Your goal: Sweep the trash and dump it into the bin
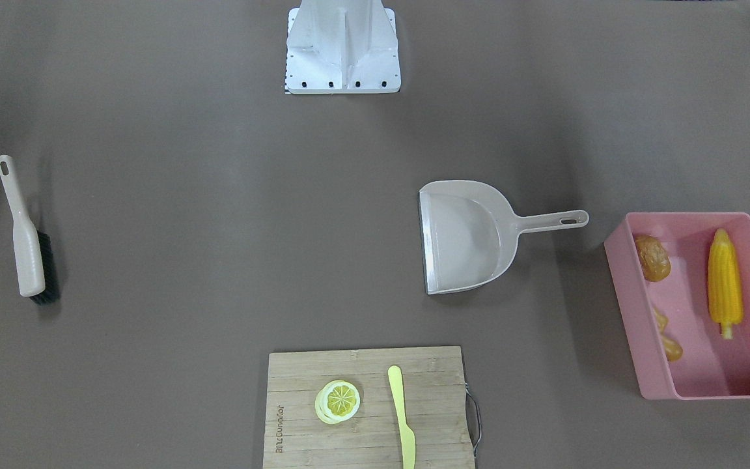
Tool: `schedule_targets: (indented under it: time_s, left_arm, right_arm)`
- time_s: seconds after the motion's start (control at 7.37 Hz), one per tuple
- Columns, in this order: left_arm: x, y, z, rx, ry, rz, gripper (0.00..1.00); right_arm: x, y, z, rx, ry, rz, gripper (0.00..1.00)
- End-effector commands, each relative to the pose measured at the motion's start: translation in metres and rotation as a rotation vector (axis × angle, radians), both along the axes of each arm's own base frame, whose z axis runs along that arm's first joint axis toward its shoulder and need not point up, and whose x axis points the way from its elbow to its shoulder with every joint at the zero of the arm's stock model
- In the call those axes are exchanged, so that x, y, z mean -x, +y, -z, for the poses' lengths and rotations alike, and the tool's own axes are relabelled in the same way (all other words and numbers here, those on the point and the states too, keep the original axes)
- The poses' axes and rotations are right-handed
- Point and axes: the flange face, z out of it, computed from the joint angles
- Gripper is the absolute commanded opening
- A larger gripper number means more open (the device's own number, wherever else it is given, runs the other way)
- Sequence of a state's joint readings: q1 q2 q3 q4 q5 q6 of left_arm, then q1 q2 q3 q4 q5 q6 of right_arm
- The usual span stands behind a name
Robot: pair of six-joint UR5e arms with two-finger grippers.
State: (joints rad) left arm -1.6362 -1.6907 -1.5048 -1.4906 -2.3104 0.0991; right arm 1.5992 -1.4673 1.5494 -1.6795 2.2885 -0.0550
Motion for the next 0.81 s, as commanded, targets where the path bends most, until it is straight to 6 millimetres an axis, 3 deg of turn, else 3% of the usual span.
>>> schedule_targets:
  time_s: [0.0, 0.68]
  left_arm:
    - [-0.0020, -0.0019, 0.0031, -0.004, -0.001, -0.001, 0.98]
    - [-0.0024, -0.0045, 0.0096, -0.015, -0.006, -0.002, 0.98]
  right_arm:
    - [0.0022, 0.0033, 0.0119, 0.015, -0.002, -0.011, 1.00]
    - [0.0073, 0.0025, 0.0108, 0.016, 0.006, 0.000, 1.00]
